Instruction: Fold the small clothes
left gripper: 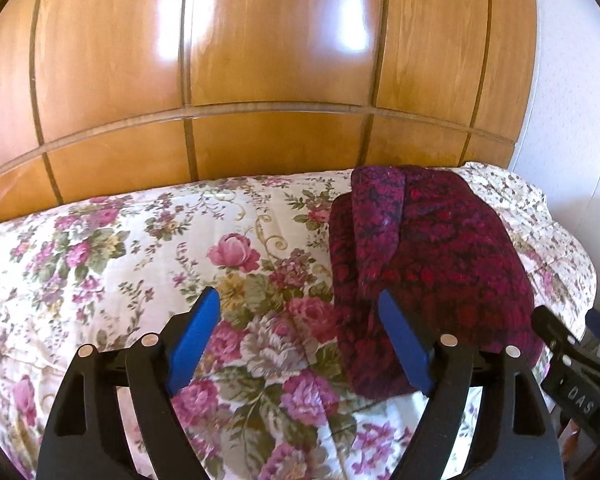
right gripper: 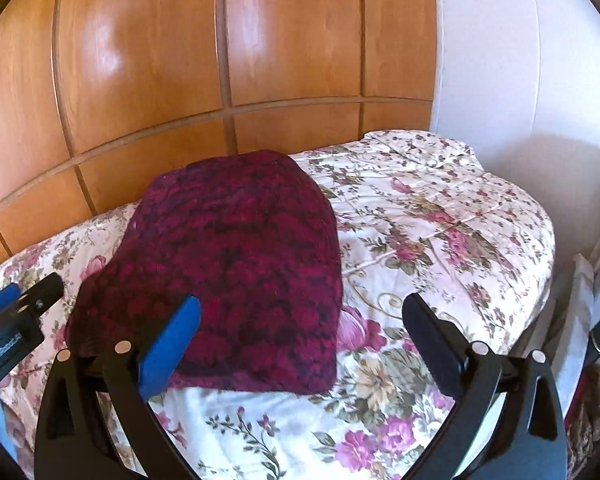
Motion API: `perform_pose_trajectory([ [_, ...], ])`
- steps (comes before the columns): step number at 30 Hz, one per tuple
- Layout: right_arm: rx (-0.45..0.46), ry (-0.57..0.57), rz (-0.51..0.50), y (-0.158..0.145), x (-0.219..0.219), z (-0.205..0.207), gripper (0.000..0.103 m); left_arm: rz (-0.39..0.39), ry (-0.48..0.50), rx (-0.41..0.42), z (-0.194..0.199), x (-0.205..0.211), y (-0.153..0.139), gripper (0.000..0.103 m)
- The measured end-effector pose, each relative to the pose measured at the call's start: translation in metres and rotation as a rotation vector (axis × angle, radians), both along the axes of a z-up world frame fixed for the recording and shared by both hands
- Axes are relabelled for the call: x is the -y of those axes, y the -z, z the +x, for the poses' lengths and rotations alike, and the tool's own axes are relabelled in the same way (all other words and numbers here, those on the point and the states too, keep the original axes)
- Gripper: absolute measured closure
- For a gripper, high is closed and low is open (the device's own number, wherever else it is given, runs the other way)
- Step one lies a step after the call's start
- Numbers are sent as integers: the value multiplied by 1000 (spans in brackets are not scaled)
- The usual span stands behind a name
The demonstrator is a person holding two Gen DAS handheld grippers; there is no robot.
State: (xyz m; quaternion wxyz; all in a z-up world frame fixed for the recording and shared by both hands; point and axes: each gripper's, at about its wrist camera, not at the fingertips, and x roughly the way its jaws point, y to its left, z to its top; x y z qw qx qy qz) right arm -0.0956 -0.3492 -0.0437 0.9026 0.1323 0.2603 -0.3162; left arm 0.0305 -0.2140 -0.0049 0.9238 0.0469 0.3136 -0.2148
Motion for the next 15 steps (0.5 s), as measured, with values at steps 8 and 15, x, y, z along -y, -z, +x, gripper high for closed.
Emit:
perform_pose_trajectory([
  [8,10,4,2,-4,-5,-8,2,22,-12,6,-13,-9,6,14],
  [15,11,-18,-11,-4,-12,-5,2,29,-19,19,-18,-10,2,10],
])
